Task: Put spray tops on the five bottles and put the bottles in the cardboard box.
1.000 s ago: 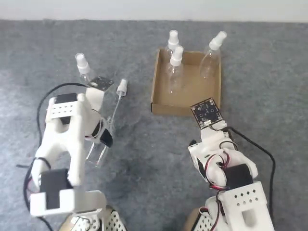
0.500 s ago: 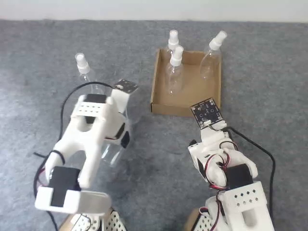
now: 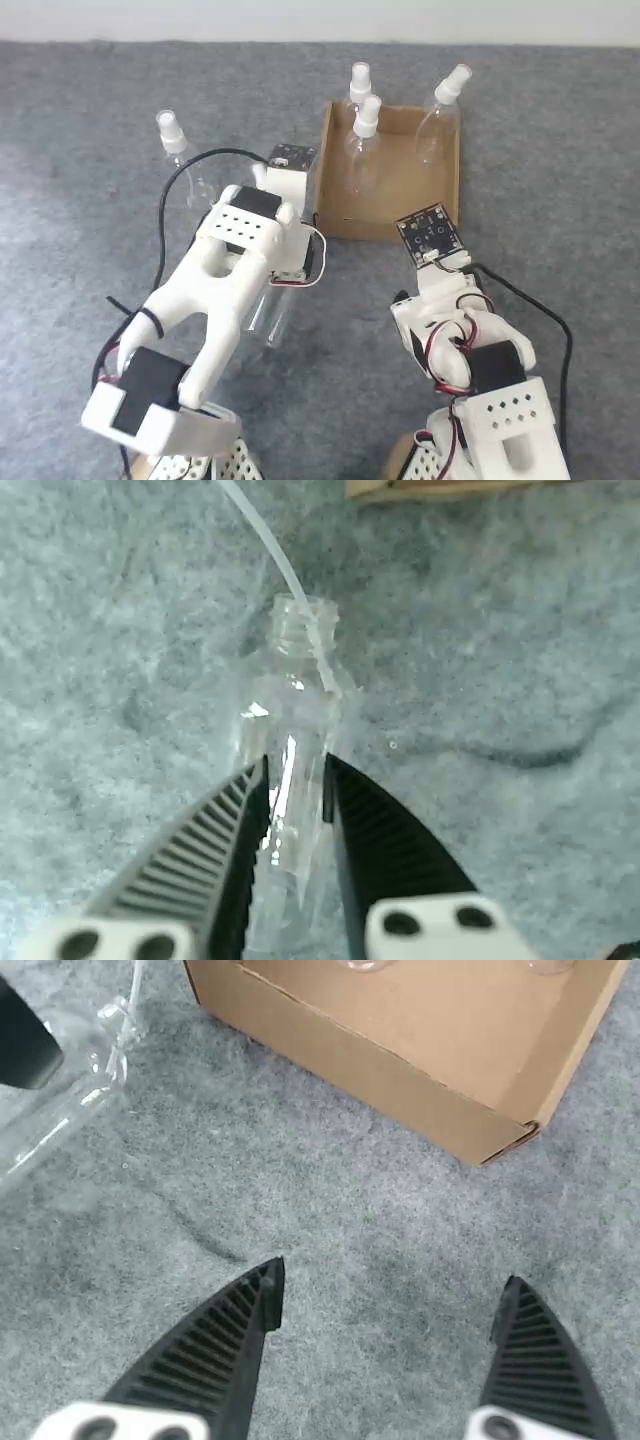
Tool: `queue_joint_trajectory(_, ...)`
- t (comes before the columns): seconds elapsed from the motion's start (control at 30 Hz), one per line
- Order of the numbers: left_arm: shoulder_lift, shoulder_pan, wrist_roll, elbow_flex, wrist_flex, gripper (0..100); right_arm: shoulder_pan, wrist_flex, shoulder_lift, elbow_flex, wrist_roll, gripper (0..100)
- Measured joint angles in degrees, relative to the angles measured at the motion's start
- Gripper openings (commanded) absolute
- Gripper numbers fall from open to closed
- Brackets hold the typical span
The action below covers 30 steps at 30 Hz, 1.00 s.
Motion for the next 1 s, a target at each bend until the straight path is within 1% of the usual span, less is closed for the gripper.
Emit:
queue_joint_trajectory(0.1,0.1,-0.1,-1.8,-0.1,0.1,8,0.0,0.0,0.0,0.0,0.0,29.2)
queue_joint_trajectory(0.17,0.2,-0.7,-5.1,-0.4,1.0,10,0.0,0.0,0.0,0.0,0.0,29.2)
queue_joint_trajectory(0.23,0.2,-1.3,-8.4,-0.7,2.7,12,0.0,0.0,0.0,0.0,0.0,29.2)
queue_joint_trajectory(0.33,0.4,-2.5,-13.4,-2.3,7.7,14,0.0,0.0,0.0,0.0,0.0,29.2)
queue_joint_trajectory(0.47,-2.4,-4.7,-18.4,-7.5,12.5,16,0.0,0.0,0.0,0.0,0.0,29.2)
queue_joint_trajectory(0.6,-8.0,-5.2,-20.9,-13.5,14.2,19,0.0,0.0,0.0,0.0,0.0,29.2)
queue_joint_trajectory(0.73,-9.3,-7.1,-20.7,-17.2,8.5,21,0.0,0.0,0.0,0.0,0.0,29.2)
queue_joint_trajectory(0.8,-7.7,-8.8,-18.5,-18.3,4.6,21,0.0,0.0,0.0,0.0,0.0,29.2)
queue_joint_trajectory(0.9,-1.5,-10.9,-15.0,-20.7,-1.8,21,0.0,0.0,0.0,0.0,0.0,29.2)
queue_joint_trajectory(1.0,7.2,-11.1,-12.7,-23.7,-7.5,21,0.0,0.0,0.0,0.0,0.0,29.2)
